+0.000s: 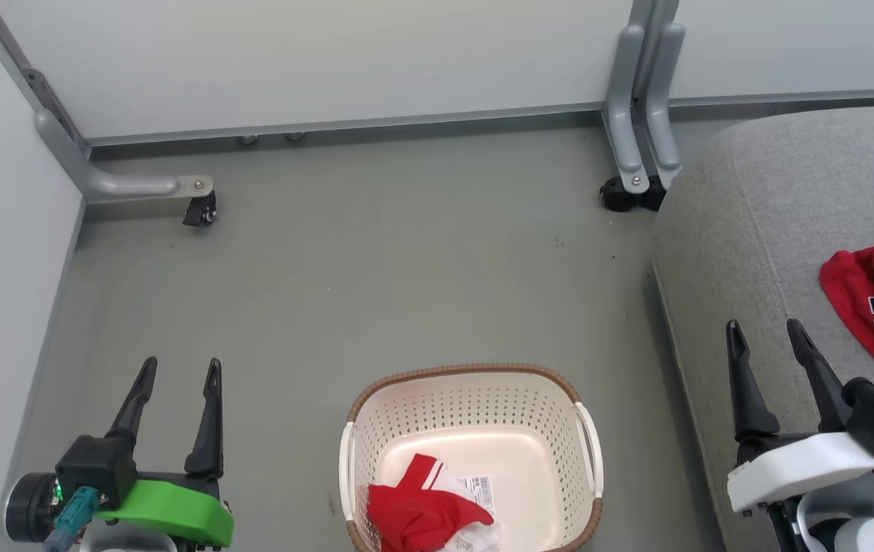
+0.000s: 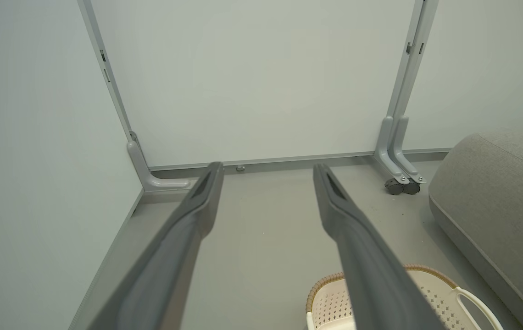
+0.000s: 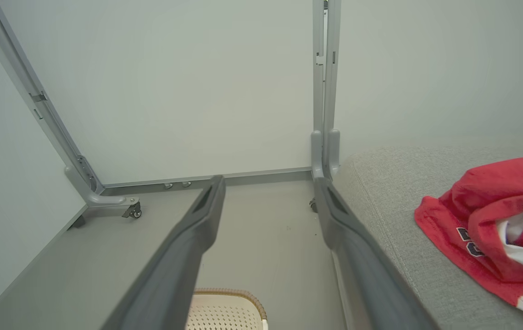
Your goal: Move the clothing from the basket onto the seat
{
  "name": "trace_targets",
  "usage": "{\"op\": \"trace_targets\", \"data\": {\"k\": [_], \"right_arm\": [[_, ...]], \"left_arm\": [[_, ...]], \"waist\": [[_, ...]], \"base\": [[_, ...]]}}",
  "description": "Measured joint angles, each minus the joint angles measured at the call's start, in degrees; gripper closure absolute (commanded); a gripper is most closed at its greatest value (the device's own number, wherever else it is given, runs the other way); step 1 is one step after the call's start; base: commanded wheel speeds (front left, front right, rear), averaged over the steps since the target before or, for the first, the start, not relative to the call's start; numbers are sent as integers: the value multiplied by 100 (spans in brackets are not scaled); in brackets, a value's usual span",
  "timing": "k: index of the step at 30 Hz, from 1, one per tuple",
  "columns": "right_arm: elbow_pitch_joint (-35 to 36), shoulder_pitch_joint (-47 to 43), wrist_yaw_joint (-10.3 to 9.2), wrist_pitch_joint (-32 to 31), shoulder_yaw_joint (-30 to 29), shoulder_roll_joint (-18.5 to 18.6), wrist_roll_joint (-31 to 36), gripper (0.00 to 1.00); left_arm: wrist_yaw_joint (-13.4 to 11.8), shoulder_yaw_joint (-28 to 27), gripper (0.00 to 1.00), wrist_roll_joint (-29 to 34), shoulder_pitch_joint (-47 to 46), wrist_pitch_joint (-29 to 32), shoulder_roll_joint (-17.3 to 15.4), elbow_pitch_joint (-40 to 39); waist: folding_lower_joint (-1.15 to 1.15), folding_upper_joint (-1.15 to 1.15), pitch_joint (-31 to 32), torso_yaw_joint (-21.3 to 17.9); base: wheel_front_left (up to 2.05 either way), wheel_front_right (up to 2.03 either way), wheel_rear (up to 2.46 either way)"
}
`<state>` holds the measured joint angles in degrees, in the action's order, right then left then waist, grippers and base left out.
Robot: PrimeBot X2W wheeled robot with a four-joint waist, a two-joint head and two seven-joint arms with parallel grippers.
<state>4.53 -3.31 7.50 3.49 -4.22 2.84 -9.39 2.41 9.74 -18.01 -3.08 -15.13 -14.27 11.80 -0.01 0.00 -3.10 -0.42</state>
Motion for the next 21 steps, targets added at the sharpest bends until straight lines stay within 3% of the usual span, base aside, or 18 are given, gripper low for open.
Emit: {"op": "trace_targets", "data": {"k": [9,21], "right_arm": [[344,-378,0,-272,74,0,51,0],[450,-466,0,-378,94,0,53,0]], "left_arm": [[126,-73,0,143,278,0,113,207],[250,-166,0,298,308,0,223,364]], "waist": [[0,0,382,-36],[0,0,425,34]], "base": [[0,0,0],[0,0,0]]}}
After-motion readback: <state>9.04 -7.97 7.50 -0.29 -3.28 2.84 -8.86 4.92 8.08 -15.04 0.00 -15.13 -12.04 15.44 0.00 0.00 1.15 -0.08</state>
